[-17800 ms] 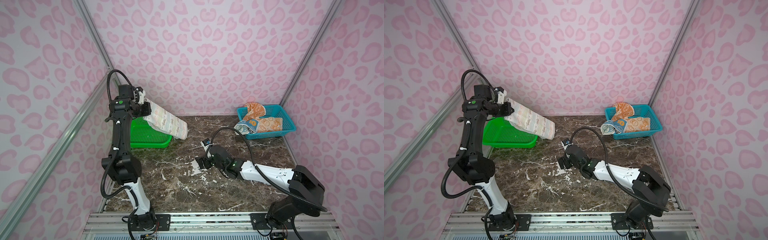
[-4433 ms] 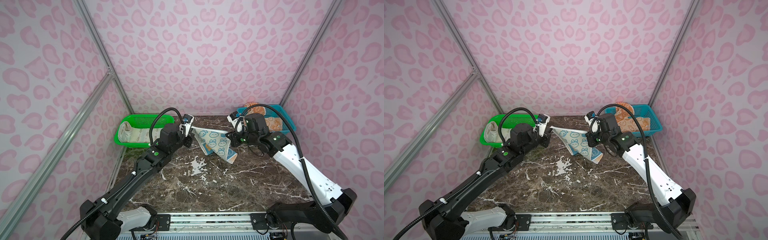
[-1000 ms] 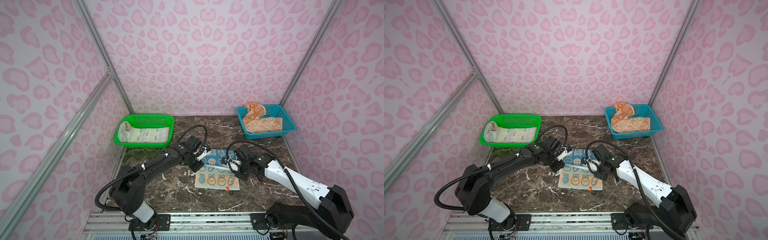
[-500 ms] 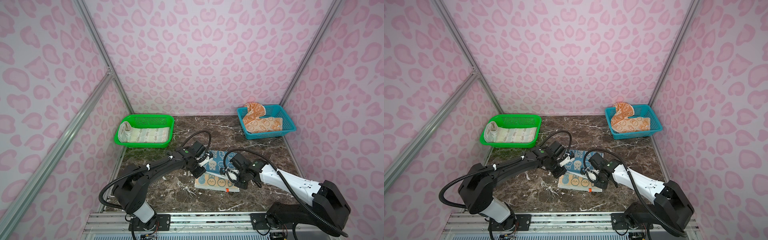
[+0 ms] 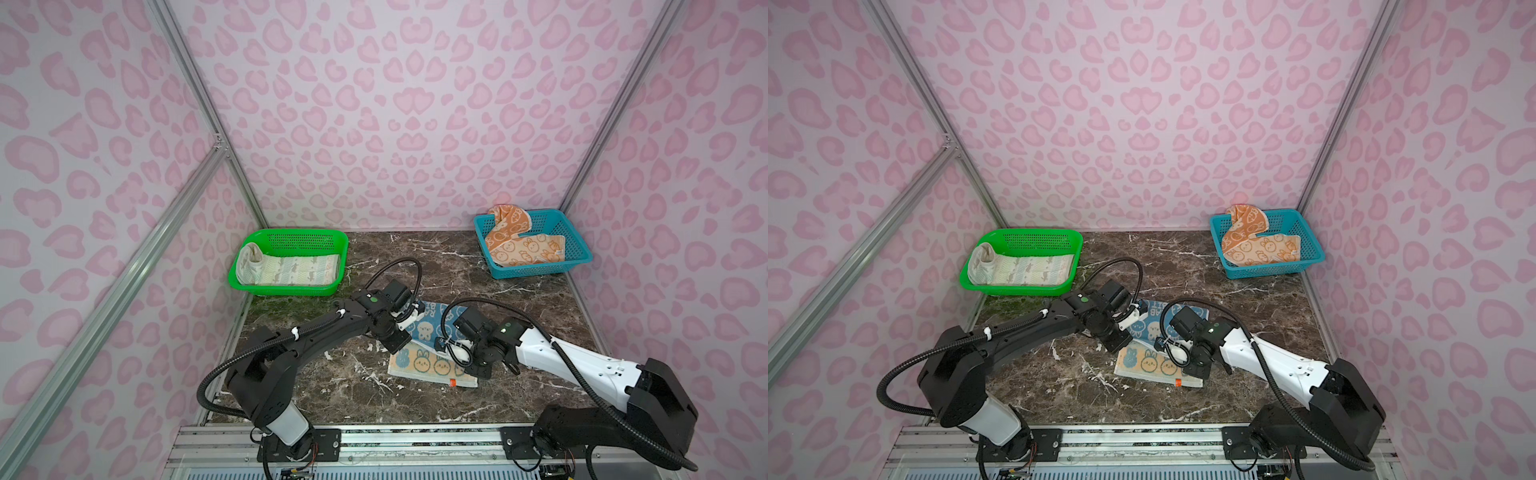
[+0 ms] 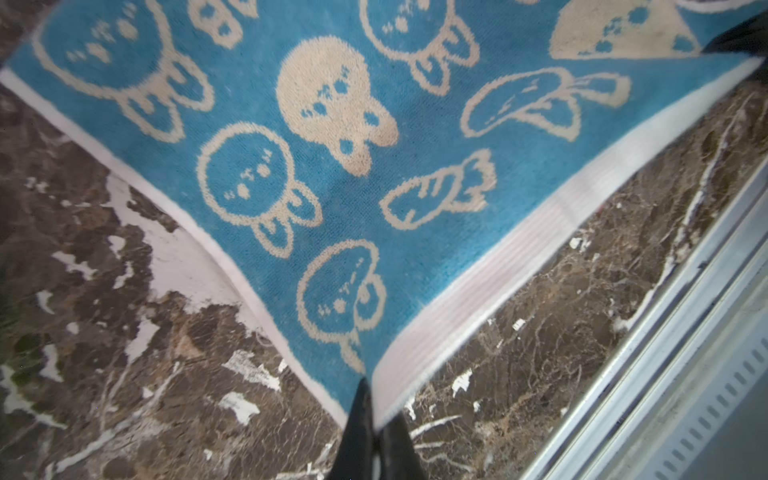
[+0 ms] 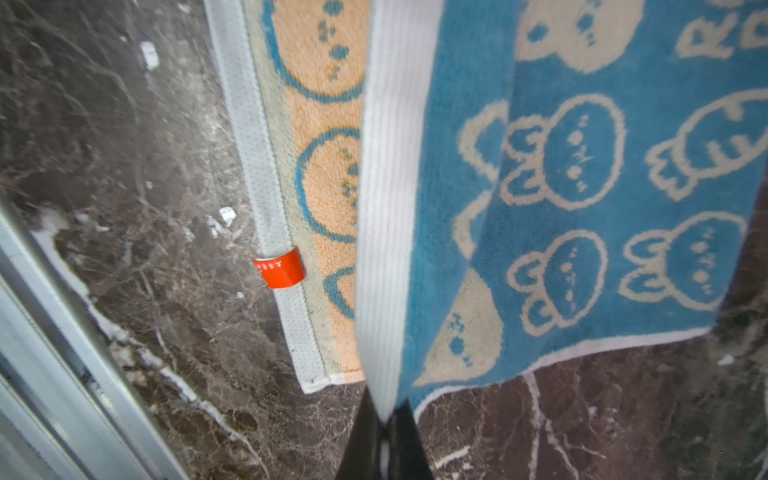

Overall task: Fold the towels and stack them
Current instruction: 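Lower the folded edge onto the towel's near edge with both grippers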

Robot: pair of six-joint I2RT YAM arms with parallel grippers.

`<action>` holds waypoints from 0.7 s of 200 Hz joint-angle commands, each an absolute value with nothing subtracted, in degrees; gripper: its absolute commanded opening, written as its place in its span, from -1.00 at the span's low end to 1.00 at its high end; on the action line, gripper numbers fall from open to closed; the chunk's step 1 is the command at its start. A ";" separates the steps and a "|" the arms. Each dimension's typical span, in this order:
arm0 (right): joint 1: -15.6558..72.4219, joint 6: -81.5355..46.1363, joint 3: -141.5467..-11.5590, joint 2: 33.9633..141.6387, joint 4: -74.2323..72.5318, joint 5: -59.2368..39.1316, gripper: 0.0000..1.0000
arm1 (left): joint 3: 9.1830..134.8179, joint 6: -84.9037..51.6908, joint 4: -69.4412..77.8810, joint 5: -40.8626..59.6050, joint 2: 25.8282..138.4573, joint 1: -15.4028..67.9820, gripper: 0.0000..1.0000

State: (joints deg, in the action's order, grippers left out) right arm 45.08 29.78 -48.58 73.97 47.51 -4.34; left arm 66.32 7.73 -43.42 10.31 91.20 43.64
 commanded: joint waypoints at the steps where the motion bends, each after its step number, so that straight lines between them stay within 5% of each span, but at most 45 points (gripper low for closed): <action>1: 46.60 30.67 -48.74 73.71 52.51 -3.23 -1.00 | 65.75 9.22 -46.74 8.76 90.32 44.20 -0.94; 104: 49.59 33.39 -47.47 86.42 54.81 -5.08 -1.00 | 63.90 9.20 -45.91 11.14 96.60 46.50 -0.82; 140: 50.33 35.15 -47.19 85.66 54.81 -7.87 -0.73 | 63.41 9.09 -46.45 10.76 97.01 46.66 -0.52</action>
State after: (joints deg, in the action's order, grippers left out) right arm 49.80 33.23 -47.70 85.76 52.21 -5.91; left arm 63.86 8.67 -45.12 10.72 96.38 46.61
